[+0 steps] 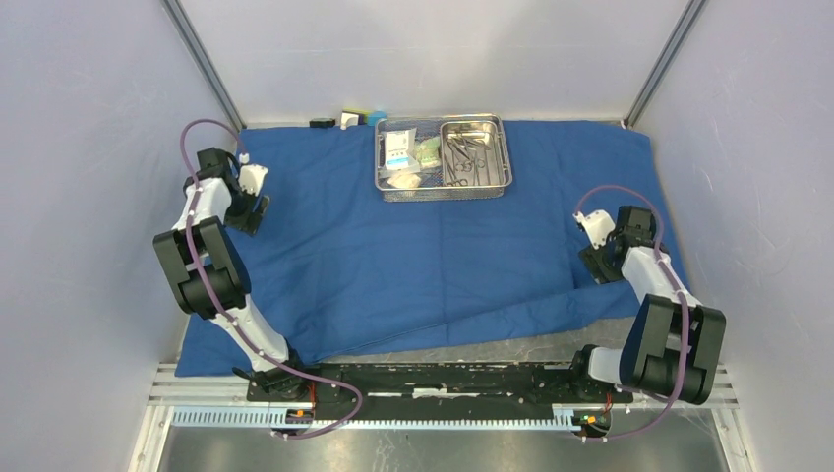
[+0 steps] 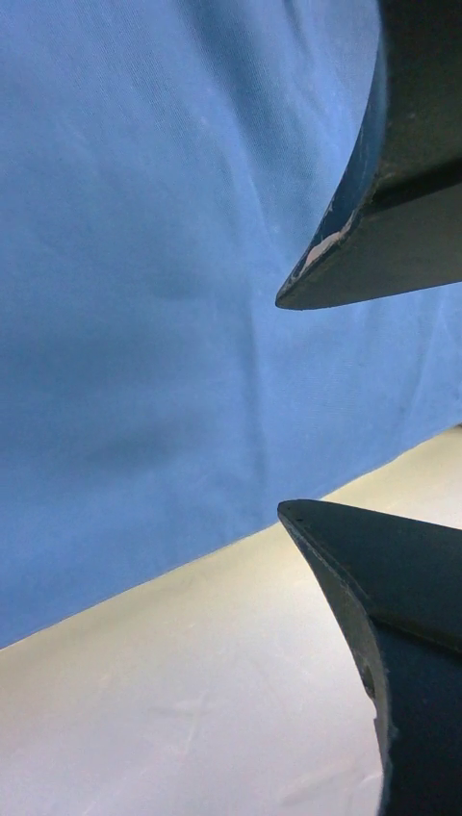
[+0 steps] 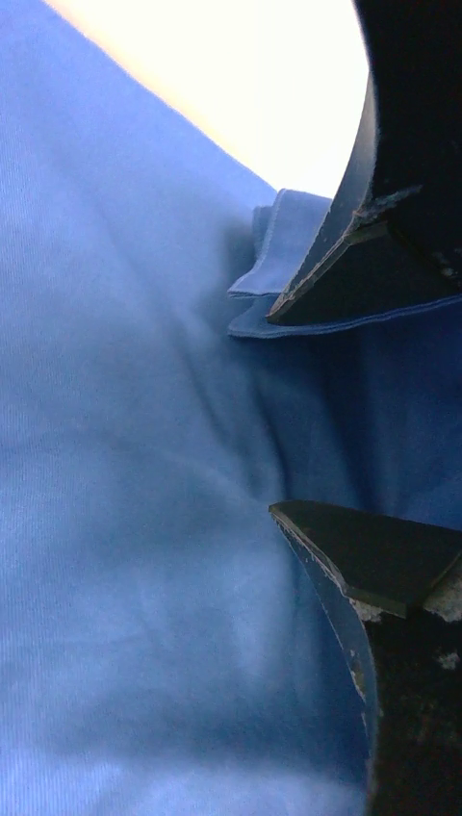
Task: Open and lay out the surgical kit
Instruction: Smooth out the surgical kit at the center of the board.
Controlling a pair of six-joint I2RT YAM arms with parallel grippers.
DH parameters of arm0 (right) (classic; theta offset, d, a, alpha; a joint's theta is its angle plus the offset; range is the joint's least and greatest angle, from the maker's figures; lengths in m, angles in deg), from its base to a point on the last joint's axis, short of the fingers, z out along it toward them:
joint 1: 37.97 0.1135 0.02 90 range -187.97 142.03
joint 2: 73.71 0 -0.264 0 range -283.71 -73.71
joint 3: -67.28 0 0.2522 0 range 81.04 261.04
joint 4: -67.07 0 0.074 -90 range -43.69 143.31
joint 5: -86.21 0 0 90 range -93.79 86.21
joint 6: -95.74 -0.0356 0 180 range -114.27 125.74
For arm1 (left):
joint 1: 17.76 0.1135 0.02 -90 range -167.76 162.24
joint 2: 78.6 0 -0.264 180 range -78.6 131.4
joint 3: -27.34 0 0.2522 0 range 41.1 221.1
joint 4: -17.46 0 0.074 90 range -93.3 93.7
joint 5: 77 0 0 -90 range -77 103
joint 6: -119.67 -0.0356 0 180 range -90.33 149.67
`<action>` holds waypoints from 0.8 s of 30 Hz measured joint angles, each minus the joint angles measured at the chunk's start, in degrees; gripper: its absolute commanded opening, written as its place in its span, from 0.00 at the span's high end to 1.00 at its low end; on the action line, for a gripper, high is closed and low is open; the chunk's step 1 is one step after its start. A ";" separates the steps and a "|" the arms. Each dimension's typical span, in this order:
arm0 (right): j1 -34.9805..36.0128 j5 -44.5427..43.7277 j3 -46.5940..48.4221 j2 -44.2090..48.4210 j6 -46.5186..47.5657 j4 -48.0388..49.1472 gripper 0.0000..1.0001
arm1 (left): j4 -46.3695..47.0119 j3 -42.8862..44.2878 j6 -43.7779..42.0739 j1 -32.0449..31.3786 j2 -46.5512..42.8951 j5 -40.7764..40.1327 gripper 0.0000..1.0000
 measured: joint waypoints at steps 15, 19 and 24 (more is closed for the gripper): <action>9.11 12.20 19.87 -13.05 -22.84 17.94 0.18 | 4.81 4.92 11.26 -17.90 1.57 14.49 0.17; 10.19 9.46 28.55 -24.74 -31.98 24.76 0.16 | 7.54 6.45 14.12 -21.00 4.39 14.32 0.17; 11.58 3.80 40.26 -37.07 -39.82 28.89 0.16 | 9.42 6.47 16.87 -20.92 5.60 14.08 0.17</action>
